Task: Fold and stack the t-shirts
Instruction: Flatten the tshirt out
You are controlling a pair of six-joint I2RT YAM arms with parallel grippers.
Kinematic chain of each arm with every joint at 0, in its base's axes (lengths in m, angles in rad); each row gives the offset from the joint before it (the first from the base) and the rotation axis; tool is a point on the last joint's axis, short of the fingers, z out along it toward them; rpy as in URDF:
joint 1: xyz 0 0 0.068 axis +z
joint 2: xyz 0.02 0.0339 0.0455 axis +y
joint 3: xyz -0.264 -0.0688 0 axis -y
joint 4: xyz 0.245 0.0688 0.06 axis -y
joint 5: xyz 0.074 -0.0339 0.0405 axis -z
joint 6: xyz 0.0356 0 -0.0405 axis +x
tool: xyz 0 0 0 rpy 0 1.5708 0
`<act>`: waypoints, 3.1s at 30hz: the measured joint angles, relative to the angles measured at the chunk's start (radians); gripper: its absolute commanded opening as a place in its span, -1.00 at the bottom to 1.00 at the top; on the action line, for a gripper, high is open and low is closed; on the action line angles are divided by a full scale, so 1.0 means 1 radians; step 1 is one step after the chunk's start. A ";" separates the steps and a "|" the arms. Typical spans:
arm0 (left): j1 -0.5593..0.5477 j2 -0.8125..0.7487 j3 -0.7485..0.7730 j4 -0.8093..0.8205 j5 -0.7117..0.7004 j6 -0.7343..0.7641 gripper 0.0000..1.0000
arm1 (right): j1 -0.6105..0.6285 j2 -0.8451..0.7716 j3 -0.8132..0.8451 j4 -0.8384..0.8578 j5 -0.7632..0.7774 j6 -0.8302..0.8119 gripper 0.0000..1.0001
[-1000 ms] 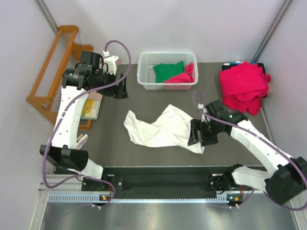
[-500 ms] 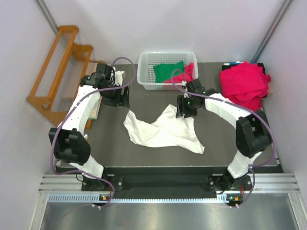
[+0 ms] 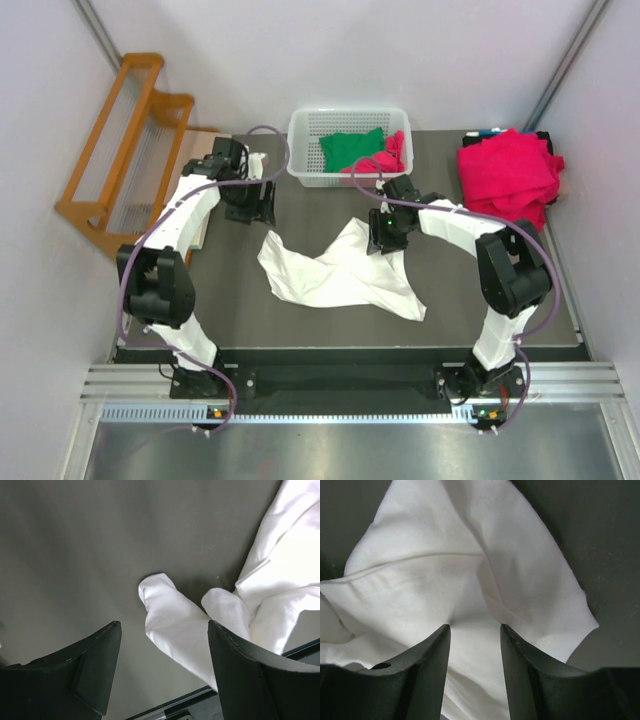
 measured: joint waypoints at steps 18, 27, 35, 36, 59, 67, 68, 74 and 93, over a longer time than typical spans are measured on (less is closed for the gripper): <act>0.000 0.138 0.009 0.008 0.077 -0.013 -1.00 | -0.016 0.039 0.022 0.013 -0.030 -0.008 -1.00; 0.000 0.071 0.069 -0.048 0.138 -0.013 -1.00 | -0.006 -0.256 -0.024 -0.001 -0.031 -0.008 -0.95; 0.000 -0.041 0.078 -0.101 0.155 0.010 -1.00 | 0.016 -0.333 -0.117 -0.029 0.006 -0.031 0.24; 0.000 -0.046 0.078 -0.104 0.156 0.010 -1.00 | 0.012 -0.298 -0.114 -0.026 0.009 -0.037 0.24; 0.000 -0.007 0.035 -0.106 0.128 0.021 0.08 | -0.065 0.050 0.047 0.059 -0.057 -0.034 -0.07; 0.000 0.025 0.014 -0.101 0.124 0.021 0.13 | -0.066 0.055 0.047 0.074 -0.090 -0.010 -0.25; 0.000 0.033 0.013 -0.101 0.125 0.020 0.14 | -0.066 0.058 0.047 0.079 -0.095 -0.007 -0.25; -0.002 0.153 -0.003 -0.103 0.130 0.017 0.19 | -0.066 0.064 0.046 0.097 -0.120 0.010 -0.33; -0.067 0.285 -0.049 -0.105 0.129 0.009 -0.18 | -0.066 0.064 0.005 0.136 -0.142 0.034 -0.02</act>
